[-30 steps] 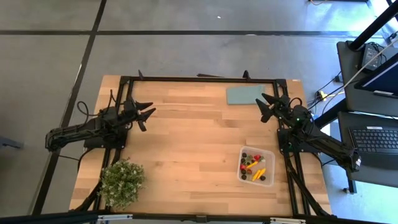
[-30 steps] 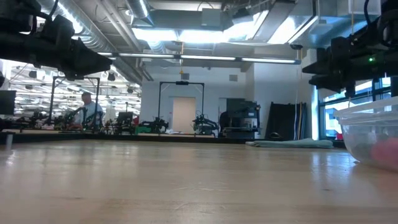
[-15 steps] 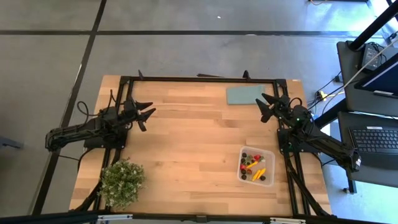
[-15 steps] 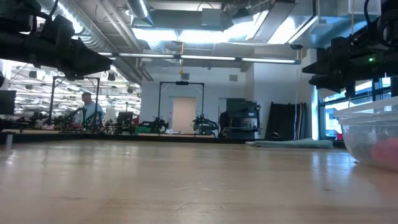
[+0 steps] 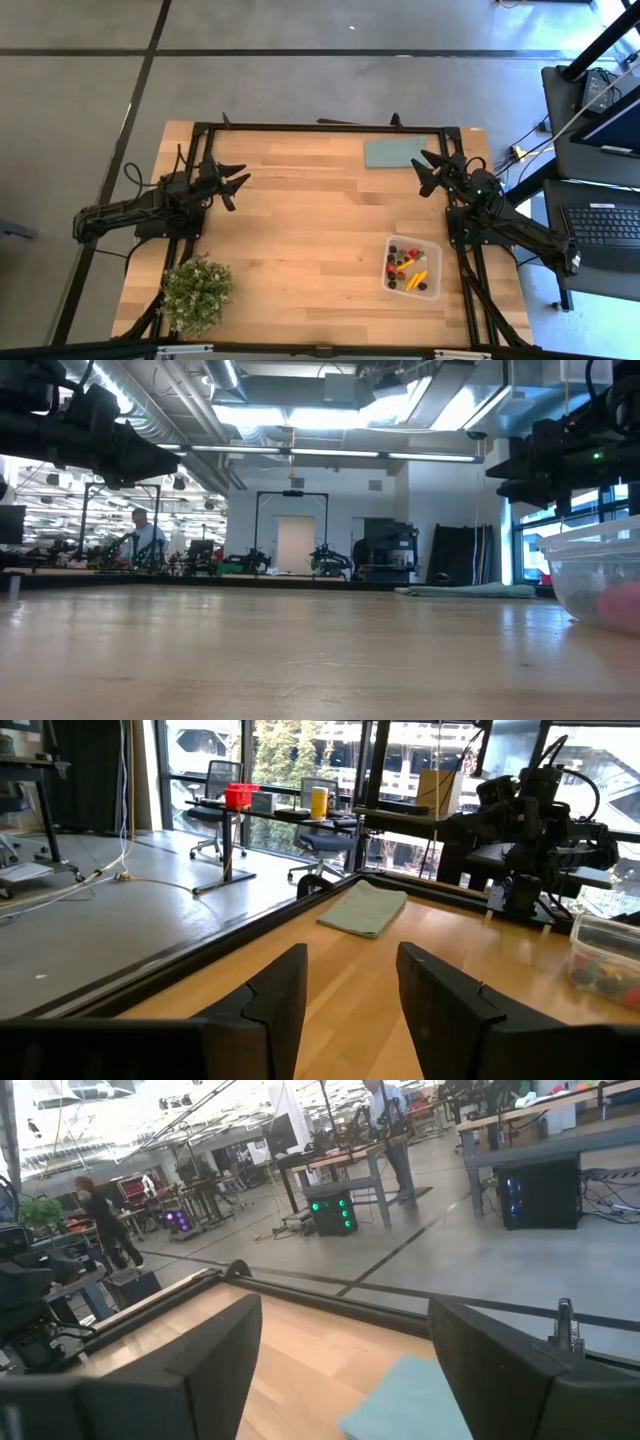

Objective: Pick and placing Produce into tupperware
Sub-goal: Return to Home Position

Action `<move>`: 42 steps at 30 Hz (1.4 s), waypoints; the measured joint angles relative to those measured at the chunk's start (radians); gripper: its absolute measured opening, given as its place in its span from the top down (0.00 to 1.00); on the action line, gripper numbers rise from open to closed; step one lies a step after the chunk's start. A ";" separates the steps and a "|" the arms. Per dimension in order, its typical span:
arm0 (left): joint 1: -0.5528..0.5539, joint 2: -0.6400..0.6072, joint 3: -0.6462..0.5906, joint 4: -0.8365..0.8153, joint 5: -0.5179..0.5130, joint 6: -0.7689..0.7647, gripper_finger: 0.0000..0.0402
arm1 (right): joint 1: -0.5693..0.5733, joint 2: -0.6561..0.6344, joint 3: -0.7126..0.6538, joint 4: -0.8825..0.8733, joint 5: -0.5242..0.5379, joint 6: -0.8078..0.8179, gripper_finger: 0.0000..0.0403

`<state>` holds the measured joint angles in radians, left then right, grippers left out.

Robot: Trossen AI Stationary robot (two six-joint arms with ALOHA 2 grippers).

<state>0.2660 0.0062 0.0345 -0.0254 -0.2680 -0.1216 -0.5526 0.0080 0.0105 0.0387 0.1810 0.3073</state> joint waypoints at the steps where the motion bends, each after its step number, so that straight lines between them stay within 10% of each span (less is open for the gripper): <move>1: 0.000 0.000 0.000 0.000 0.000 0.000 0.63 | 0.000 0.000 0.000 0.000 0.000 0.001 0.29; 42: 0.000 0.000 0.000 0.000 0.000 0.000 0.61 | 0.000 0.000 0.000 0.000 0.000 0.001 0.29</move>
<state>0.2661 0.0063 0.0345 -0.0254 -0.2680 -0.1215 -0.5524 0.0082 0.0109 0.0391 0.1810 0.3080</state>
